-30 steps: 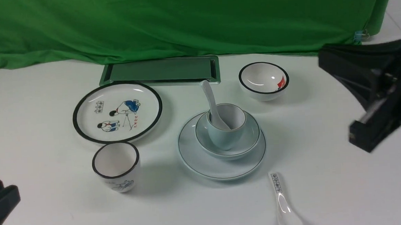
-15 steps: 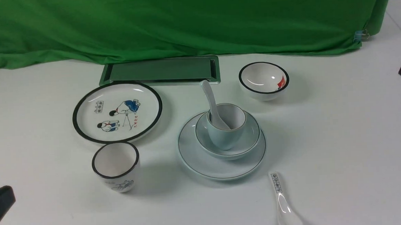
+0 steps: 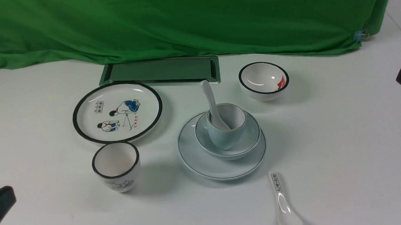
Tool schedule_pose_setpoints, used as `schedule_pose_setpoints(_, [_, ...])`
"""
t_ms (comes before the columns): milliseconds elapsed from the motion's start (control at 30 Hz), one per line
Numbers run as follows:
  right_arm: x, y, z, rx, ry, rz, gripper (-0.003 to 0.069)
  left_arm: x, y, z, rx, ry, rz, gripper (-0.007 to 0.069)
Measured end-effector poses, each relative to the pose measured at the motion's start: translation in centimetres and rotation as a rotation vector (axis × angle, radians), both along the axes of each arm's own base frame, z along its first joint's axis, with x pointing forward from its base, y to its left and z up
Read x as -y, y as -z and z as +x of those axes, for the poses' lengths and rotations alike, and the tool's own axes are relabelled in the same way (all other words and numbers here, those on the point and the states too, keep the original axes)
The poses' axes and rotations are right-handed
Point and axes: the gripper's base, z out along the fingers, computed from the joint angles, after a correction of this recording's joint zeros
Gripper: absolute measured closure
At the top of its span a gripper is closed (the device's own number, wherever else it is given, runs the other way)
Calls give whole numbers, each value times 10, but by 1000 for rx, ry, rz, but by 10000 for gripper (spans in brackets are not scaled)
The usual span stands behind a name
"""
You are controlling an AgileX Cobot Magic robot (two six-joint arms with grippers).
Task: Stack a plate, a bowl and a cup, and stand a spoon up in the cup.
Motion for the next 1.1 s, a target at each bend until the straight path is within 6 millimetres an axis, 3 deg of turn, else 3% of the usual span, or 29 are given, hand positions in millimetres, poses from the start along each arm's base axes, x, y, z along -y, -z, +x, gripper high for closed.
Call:
schedule_pose_setpoints(233, [20,45,-17,65,57,50,649,0,0,0,0,0,0,499])
schedule_pose_setpoints(400, [47,109,-21,-21,312,104,649,0,0,0,-2,0,1,493])
schedule_pose_setpoints(567, [64,145,-28,-121,527,172,649,0,0,0,-3,0,1,488])
schedule_pose_setpoints(733, [72,166,-36,-182,638,174,649,0,0,0,-3,0,1,485])
schedule_pose_setpoints(1100, [75,181,-41,-300,688,125,649,0,1,0,-4,0,1,475])
